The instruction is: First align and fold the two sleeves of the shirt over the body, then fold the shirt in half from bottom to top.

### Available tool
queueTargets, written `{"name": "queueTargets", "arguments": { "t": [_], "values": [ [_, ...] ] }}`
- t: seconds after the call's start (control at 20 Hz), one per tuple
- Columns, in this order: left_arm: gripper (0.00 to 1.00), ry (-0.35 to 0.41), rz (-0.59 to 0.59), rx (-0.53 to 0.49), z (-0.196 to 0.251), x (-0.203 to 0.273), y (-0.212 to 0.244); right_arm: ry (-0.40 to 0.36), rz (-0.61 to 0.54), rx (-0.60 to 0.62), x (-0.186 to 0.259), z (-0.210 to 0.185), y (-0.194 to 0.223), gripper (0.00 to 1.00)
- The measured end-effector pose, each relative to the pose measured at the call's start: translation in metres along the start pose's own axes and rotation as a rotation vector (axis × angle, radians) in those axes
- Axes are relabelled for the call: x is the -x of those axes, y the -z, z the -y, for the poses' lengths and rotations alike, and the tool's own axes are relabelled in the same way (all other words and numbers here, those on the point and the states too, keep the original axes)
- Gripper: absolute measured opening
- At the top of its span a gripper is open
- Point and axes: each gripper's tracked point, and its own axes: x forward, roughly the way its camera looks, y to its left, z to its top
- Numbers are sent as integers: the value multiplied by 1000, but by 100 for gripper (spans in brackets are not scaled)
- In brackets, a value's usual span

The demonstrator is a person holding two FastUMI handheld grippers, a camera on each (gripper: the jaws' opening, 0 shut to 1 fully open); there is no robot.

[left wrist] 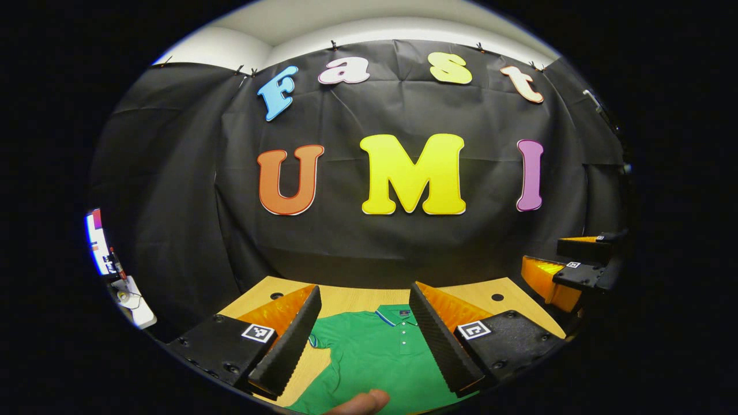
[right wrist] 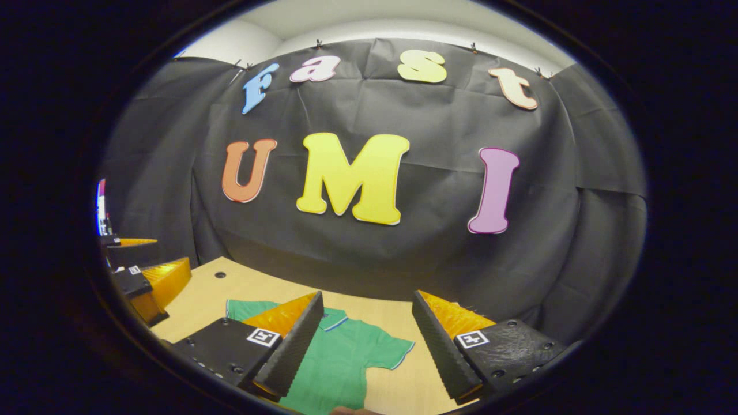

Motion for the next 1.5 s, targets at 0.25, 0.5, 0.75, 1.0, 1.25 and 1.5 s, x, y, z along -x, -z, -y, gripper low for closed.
{"name": "queueTargets", "arguments": {
  "t": [0.25,0.5,0.75,1.0,1.25,1.5],
  "values": [
    [99,-20,-28,-3,9,1,7,-3,-49,-20,-12,21,25,95],
    [99,-34,-21,-36,11,4,0,41,-173,2,-69,48,89,95],
    [99,-69,-61,-74,12,15,6,136,-368,-24,-127,94,180,94],
    [99,-119,-132,-90,13,31,22,170,-595,-114,-172,118,272,98],
    [99,-158,-179,-70,9,50,33,134,-707,-207,-191,100,314,90],
    [99,-185,-206,-70,3,62,38,132,-779,-406,-212,78,325,57]
  ]
}}
